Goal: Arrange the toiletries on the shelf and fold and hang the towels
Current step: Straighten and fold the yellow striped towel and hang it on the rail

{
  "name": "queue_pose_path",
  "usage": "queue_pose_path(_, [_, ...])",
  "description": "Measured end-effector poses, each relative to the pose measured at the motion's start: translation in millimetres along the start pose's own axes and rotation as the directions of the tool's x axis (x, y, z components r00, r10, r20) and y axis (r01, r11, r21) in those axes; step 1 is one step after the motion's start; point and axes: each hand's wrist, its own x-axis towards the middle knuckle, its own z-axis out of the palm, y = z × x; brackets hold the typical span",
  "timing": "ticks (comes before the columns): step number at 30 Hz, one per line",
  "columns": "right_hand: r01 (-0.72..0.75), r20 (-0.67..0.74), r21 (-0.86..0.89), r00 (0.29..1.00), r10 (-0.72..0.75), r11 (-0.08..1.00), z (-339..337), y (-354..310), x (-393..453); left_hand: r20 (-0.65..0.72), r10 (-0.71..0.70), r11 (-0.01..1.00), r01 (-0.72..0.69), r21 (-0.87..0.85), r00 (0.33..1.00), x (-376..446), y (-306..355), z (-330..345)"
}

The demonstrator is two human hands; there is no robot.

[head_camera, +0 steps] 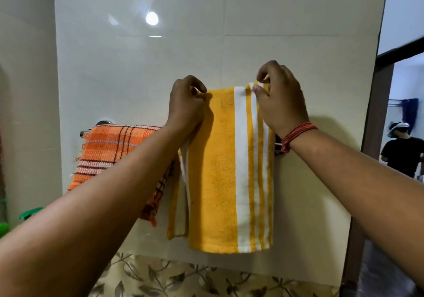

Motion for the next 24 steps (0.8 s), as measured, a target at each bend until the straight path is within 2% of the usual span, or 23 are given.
queue_pose_path(3, [-0.163,-0.017,0.229,0.985,0.171,0.96,-17,-10,10,0.001,-0.086,0.941,0.082,-0.329,0.996,1,15,-6])
queue_pose_path(5, [-0.184,-0.015,0.357,0.979,0.203,0.916,-26,-13,10,0.001,-0.092,0.883,0.082,-0.462,0.996,2,26,-12])
queue_pose_path(7, [-0.093,-0.076,0.385,0.988,0.132,0.918,-33,-15,3,0.023,-0.077,0.846,0.077,-0.527,0.997,4,30,-17])
queue_pose_path(9, [0.117,-0.169,0.256,0.983,-0.075,0.96,-35,-14,-8,0.075,-0.036,0.86,0.069,-0.505,0.997,6,29,-20])
queue_pose_path(11, [0.333,-0.193,0.058,0.929,-0.317,0.941,-30,-9,-21,0.099,0.014,0.929,0.024,-0.37,0.995,10,24,-20])
queue_pose_path(13, [0.472,-0.173,-0.093,0.859,-0.481,0.877,-20,-2,-32,0.108,0.094,0.986,-0.078,-0.148,0.99,12,18,-18])
queue_pose_path(16, [0.56,-0.062,-0.23,0.807,-0.587,0.796,-4,10,-35,0.146,0.258,0.946,-0.281,0.163,0.955,6,4,-11])
queue_pose_path(18, [0.543,0.066,-0.272,0.834,-0.548,0.794,5,15,-28,0.207,0.317,0.87,-0.37,0.325,0.926,2,-10,-5])
queue_pose_path(20, [0.488,0.215,-0.323,0.872,-0.439,0.811,13,18,-21,0.257,0.363,0.759,-0.444,0.476,0.896,1,-16,-1])
queue_pose_path(22, [0.444,0.365,-0.332,0.874,-0.321,0.832,16,20,-15,0.326,0.383,0.63,-0.502,0.592,0.864,1,-11,1])
queue_pose_path(24, [0.408,0.473,-0.32,0.851,-0.229,0.855,14,19,-12,0.385,0.336,0.562,-0.511,0.65,0.86,0,-1,-1])
